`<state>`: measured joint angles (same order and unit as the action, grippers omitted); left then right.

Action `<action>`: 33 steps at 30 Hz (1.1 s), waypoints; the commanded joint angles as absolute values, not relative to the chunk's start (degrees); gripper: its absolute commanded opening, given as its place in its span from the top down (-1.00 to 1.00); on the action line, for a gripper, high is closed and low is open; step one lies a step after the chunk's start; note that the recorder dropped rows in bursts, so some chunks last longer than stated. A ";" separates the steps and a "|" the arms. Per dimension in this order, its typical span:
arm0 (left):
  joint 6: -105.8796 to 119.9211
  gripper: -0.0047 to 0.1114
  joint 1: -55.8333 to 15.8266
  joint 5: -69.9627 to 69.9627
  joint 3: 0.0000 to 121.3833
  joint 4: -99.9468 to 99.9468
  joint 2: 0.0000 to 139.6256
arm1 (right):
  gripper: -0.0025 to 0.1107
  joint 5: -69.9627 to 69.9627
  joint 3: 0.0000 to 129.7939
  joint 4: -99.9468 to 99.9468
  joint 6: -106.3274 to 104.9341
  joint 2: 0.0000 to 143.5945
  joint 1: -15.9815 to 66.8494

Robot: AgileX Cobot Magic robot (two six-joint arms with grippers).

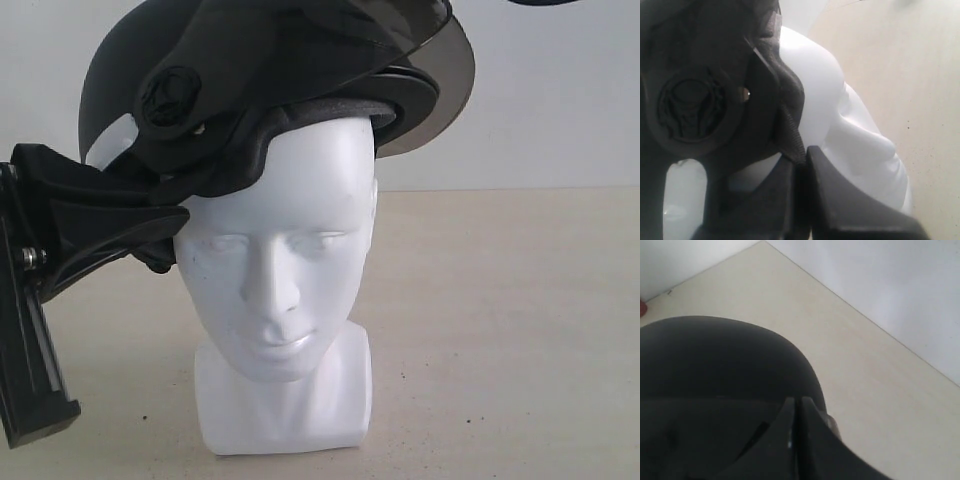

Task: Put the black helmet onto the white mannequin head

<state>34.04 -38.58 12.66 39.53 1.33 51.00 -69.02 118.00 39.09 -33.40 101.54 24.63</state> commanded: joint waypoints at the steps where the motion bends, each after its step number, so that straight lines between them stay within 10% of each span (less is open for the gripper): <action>1: 33.52 0.84 -39.16 12.95 39.46 2.53 50.82 | 0.96 -69.96 114.92 37.77 -33.17 99.73 24.70; 33: 33.40 0.84 -42.55 14.59 39.46 3.99 50.60 | 0.96 -69.96 101.31 36.74 -33.38 90.48 24.70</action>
<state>34.04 -41.36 13.42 39.53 1.52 51.00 -64.09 101.91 33.32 -33.39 90.92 23.86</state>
